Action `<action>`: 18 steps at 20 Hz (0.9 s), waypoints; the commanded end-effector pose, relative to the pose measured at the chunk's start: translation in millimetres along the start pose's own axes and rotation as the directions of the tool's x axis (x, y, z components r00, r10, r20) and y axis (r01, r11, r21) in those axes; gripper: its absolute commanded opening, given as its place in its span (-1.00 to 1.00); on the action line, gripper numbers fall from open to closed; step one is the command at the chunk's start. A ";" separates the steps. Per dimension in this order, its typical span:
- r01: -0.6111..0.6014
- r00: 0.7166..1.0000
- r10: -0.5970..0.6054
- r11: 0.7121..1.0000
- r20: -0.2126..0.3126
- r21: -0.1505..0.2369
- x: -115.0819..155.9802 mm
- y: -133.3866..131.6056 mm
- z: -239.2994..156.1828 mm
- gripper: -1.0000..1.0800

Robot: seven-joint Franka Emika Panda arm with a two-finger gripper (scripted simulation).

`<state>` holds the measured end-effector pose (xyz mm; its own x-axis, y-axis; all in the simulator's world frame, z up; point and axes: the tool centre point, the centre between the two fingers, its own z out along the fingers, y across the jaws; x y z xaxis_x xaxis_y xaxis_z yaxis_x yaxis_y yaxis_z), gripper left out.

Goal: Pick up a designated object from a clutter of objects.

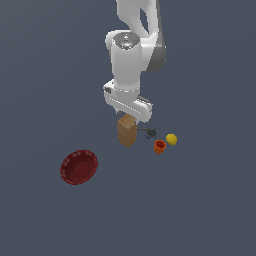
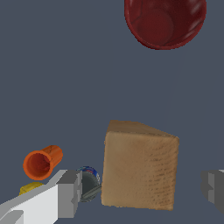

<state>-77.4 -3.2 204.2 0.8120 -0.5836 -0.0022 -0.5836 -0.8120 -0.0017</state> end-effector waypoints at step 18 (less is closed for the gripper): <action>-0.069 0.998 0.069 0.998 -0.002 -0.002 -10.1 7.2 27.0 0.92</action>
<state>-89.4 -3.0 182.3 0.7701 -0.6379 0.0002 -0.6379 -0.7701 -0.0003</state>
